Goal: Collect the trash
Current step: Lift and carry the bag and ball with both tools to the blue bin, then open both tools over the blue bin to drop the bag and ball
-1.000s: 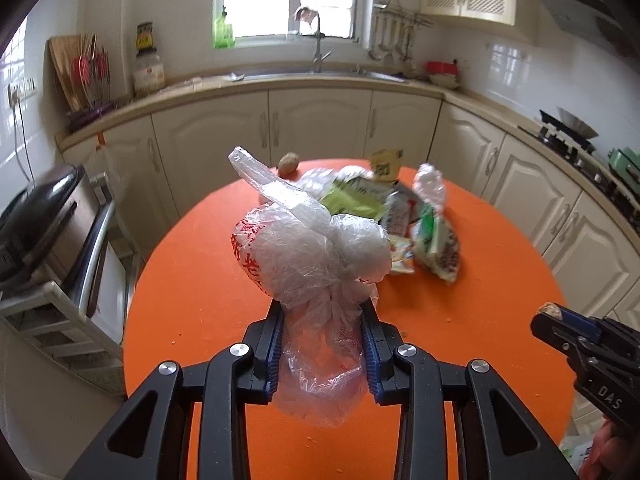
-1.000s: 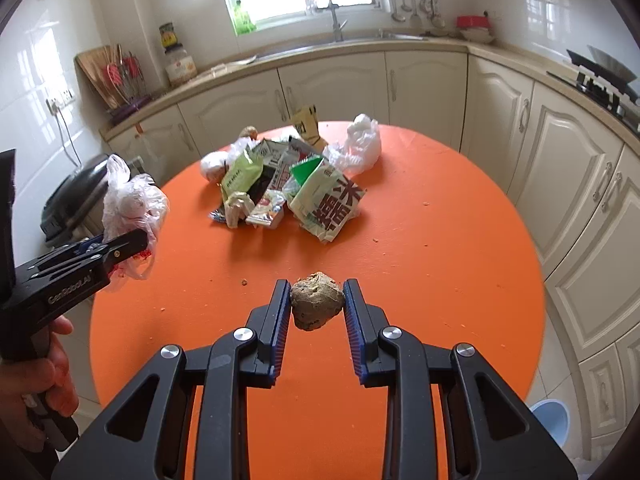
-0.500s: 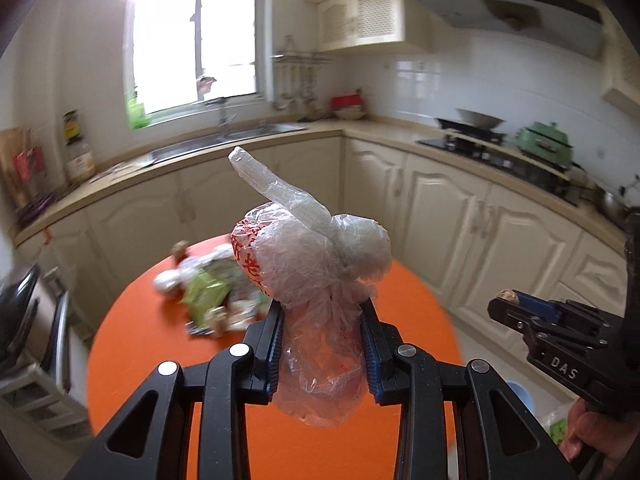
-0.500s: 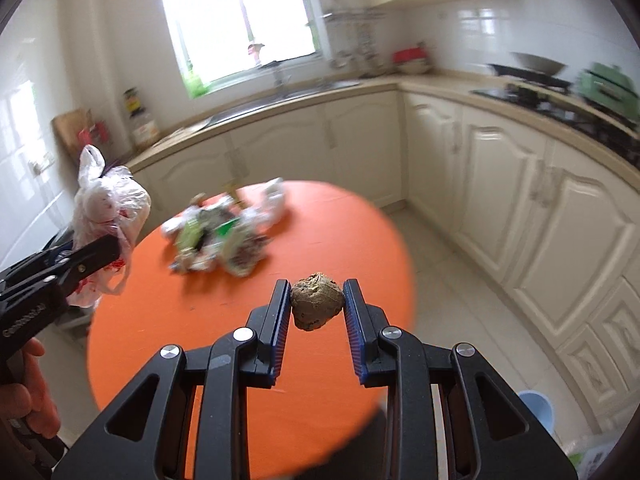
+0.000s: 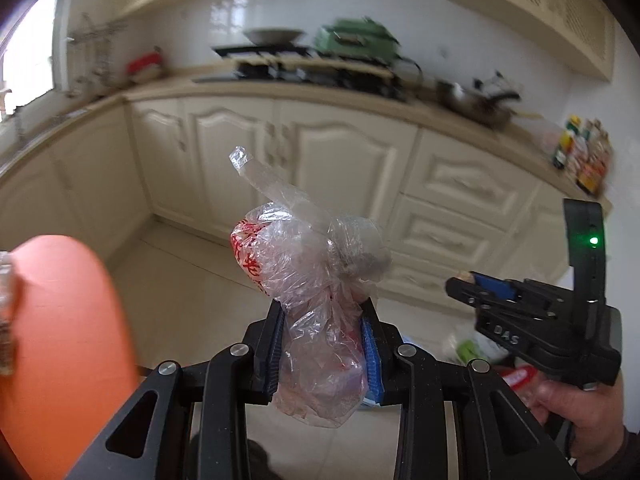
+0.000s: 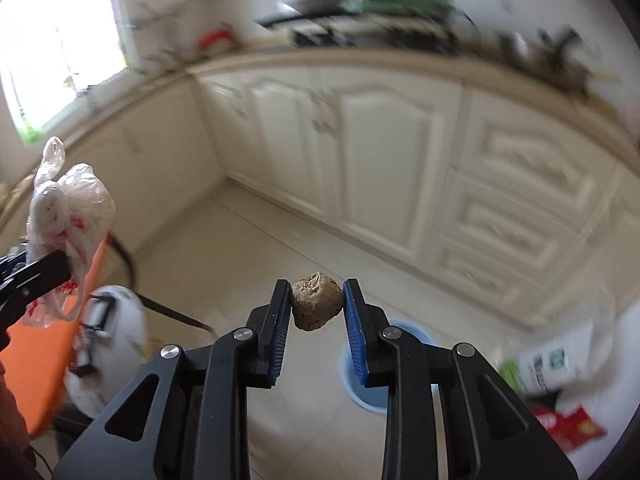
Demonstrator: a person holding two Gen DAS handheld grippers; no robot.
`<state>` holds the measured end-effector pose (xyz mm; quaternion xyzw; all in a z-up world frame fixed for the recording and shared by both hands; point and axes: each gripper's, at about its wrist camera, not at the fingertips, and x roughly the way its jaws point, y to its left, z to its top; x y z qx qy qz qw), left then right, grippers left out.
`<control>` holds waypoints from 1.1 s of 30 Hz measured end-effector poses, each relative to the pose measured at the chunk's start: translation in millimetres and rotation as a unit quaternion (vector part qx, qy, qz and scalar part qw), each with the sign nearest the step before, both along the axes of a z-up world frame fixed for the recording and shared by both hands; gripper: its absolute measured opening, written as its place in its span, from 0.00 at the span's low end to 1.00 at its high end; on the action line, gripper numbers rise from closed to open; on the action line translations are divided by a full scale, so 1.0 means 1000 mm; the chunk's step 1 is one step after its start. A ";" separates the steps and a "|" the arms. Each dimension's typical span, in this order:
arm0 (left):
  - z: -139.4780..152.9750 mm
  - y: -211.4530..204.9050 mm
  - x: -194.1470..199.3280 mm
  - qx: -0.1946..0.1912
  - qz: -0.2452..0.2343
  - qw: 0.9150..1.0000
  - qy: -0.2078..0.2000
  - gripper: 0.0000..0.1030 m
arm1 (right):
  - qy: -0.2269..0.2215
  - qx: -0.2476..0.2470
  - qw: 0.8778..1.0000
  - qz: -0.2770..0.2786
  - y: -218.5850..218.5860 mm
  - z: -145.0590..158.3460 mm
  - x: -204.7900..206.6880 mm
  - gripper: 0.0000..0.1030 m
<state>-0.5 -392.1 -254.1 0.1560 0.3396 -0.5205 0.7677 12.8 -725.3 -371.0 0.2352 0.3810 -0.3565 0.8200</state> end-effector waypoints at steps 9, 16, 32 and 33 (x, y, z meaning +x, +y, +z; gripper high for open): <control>-0.103 -0.082 -0.013 0.074 -0.094 0.990 0.081 0.29 | 0.041 0.071 0.994 -0.067 -0.068 -0.101 -0.038 0.26; -0.169 -0.127 -0.004 0.127 -0.132 0.971 0.155 0.29 | 0.047 0.125 0.986 -0.104 -0.102 -0.159 -0.059 0.26; -0.217 -0.235 0.053 0.184 -0.129 0.965 0.137 0.84 | 0.029 0.150 0.974 -0.164 -0.123 -0.186 -0.083 0.88; -0.211 -0.231 0.044 0.184 -0.125 0.966 0.130 0.87 | 0.031 0.148 0.974 -0.168 -0.122 -0.183 -0.083 0.95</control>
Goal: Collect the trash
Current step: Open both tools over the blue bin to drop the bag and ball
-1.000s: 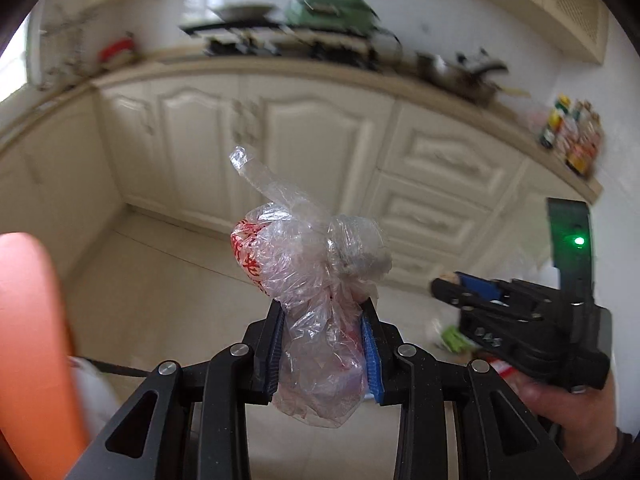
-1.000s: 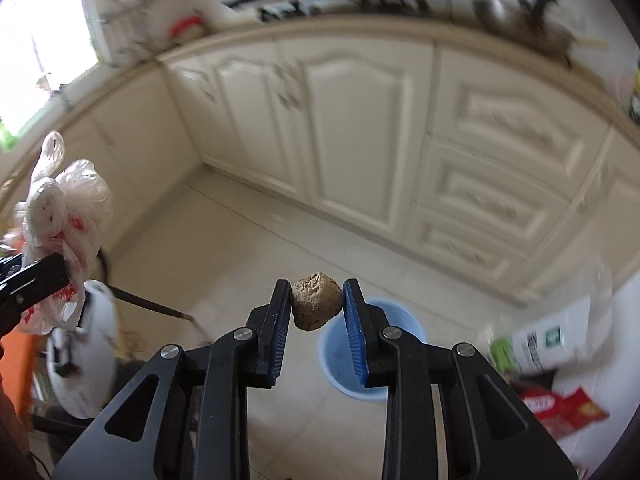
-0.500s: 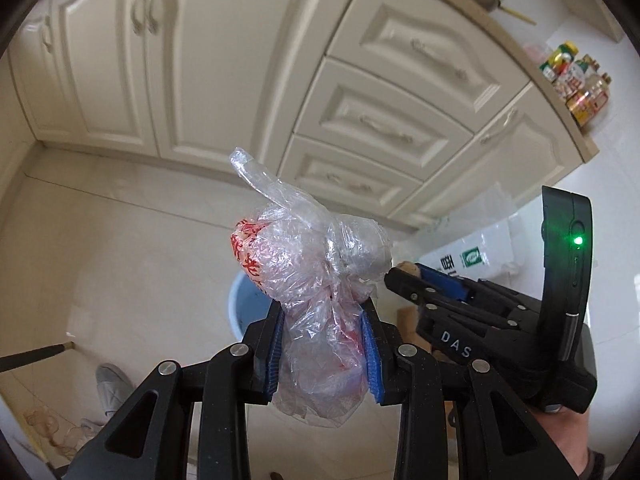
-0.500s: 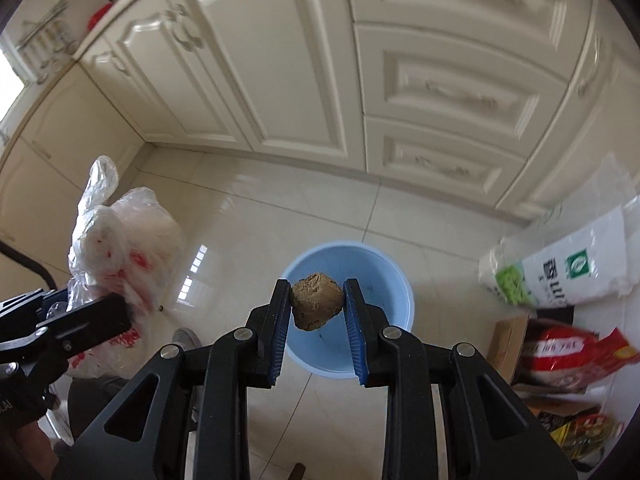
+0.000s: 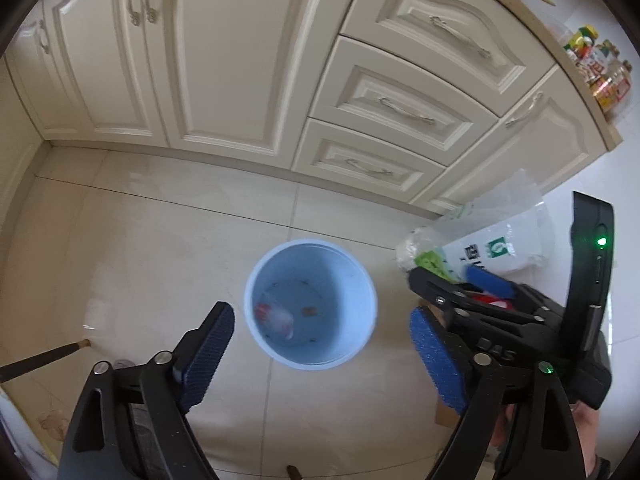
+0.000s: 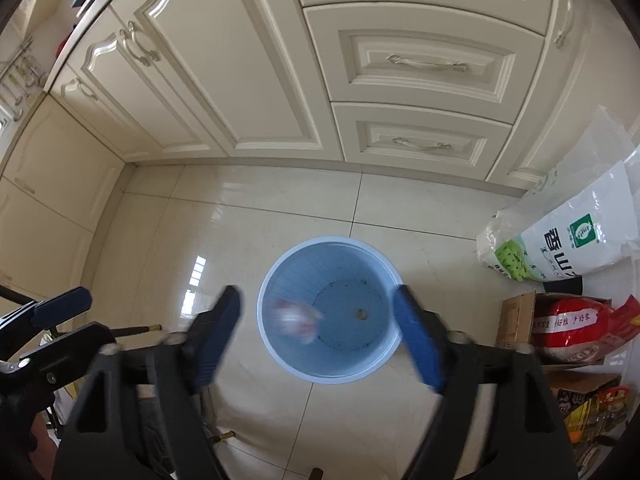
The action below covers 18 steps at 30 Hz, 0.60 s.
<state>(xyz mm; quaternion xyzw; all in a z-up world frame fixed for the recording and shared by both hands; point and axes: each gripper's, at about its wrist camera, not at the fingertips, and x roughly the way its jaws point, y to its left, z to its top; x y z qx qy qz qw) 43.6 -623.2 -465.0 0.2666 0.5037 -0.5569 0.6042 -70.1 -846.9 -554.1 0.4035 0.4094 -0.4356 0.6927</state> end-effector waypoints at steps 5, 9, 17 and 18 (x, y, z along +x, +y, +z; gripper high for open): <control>0.029 0.028 -0.009 -0.013 0.020 0.999 -0.033 0.91 | 0.010 -0.007 1.000 -0.006 0.010 0.011 0.001 1.00; 0.058 0.053 -0.006 -0.034 0.034 0.997 -0.059 0.91 | 0.009 -0.016 1.000 -0.009 0.022 0.027 0.001 1.00; 0.131 0.125 0.003 -0.094 0.075 0.989 -0.090 0.93 | -0.014 -0.049 0.999 0.007 0.051 0.079 0.014 1.00; 0.141 0.138 0.005 -0.101 0.083 0.987 -0.095 0.94 | -0.019 -0.059 0.998 0.013 0.058 0.090 0.019 1.00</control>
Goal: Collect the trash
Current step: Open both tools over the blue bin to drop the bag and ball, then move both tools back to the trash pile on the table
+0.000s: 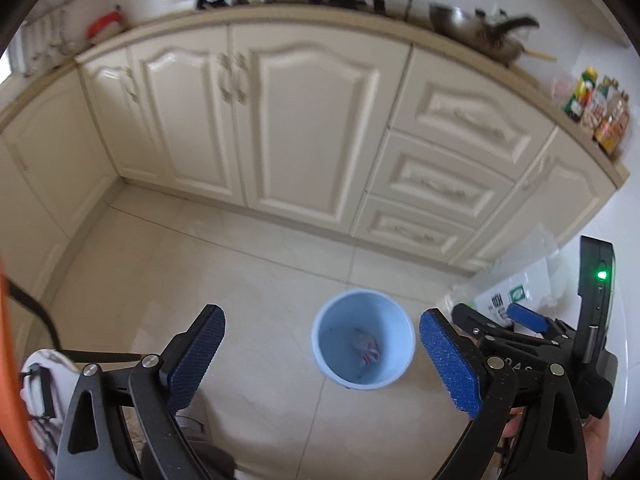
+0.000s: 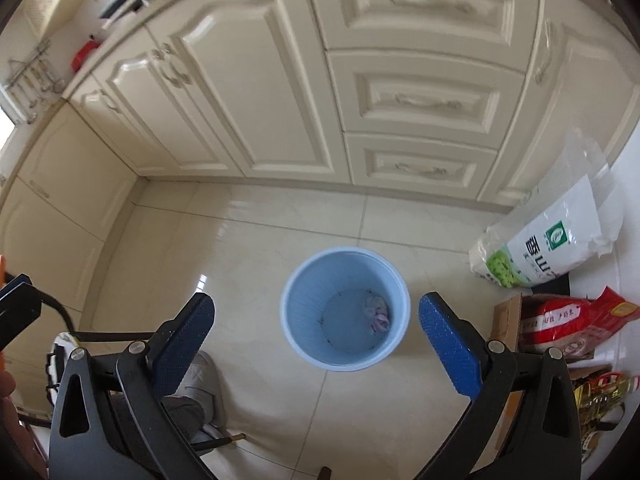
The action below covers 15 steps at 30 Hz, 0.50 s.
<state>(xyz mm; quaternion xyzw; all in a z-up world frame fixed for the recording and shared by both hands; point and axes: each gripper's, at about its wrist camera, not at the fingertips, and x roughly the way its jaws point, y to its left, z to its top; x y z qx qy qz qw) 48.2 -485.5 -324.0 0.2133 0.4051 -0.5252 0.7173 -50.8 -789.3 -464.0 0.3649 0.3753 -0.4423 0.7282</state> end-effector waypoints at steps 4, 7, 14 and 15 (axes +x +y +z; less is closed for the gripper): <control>0.038 0.052 0.005 -0.032 0.028 0.999 -0.018 0.95 | -0.017 -0.028 0.999 0.022 0.025 0.041 0.023 1.00; 0.070 0.098 0.009 -0.062 0.053 0.996 -0.024 0.95 | -0.034 -0.053 0.997 0.042 0.046 0.073 0.041 1.00; 0.133 0.207 0.011 -0.124 0.118 0.983 -0.061 0.98 | -0.076 -0.118 0.984 0.106 0.103 0.155 0.093 1.00; 0.141 0.227 0.010 -0.133 0.130 0.980 -0.066 0.98 | -0.081 -0.125 0.982 0.115 0.111 0.164 0.101 1.00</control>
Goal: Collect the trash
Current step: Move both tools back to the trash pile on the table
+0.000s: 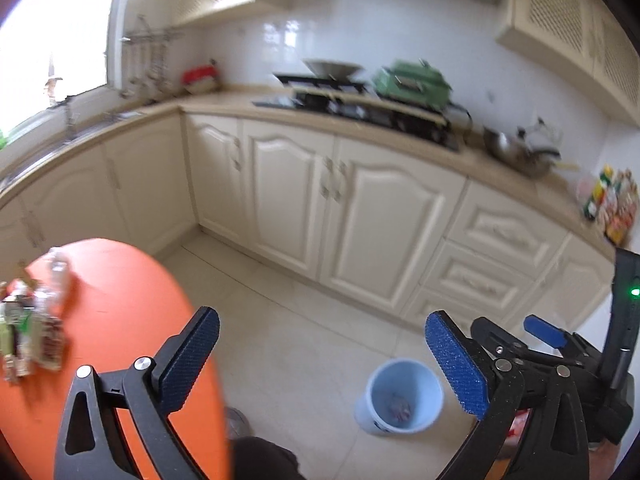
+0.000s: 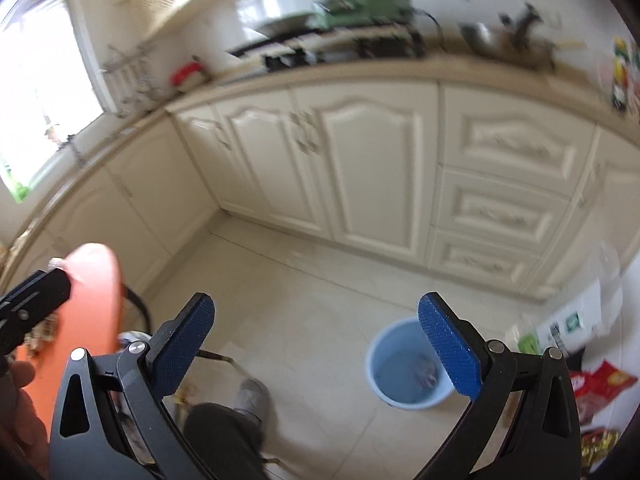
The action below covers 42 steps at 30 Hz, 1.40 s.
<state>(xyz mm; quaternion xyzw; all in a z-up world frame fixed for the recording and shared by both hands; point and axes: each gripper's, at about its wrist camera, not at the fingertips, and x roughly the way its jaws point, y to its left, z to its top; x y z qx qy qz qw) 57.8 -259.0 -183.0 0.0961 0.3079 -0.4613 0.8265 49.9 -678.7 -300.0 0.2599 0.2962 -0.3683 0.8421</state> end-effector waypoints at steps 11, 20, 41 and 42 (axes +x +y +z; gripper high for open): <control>0.048 0.167 -0.026 -0.040 0.125 0.990 -0.045 0.99 | -0.058 -0.069 0.988 0.122 0.105 0.087 0.089 1.00; 0.070 0.278 -0.062 -0.048 0.234 0.969 -0.067 0.99 | -0.099 -0.095 0.966 0.221 0.187 0.124 0.148 1.00; 0.067 0.324 -0.072 -0.029 0.358 0.932 -0.052 0.99 | -0.087 -0.110 0.933 0.331 0.274 0.117 0.216 1.00; 0.066 0.323 -0.064 -0.026 0.359 0.932 -0.049 0.99 | -0.084 -0.108 0.933 0.334 0.274 0.115 0.219 1.00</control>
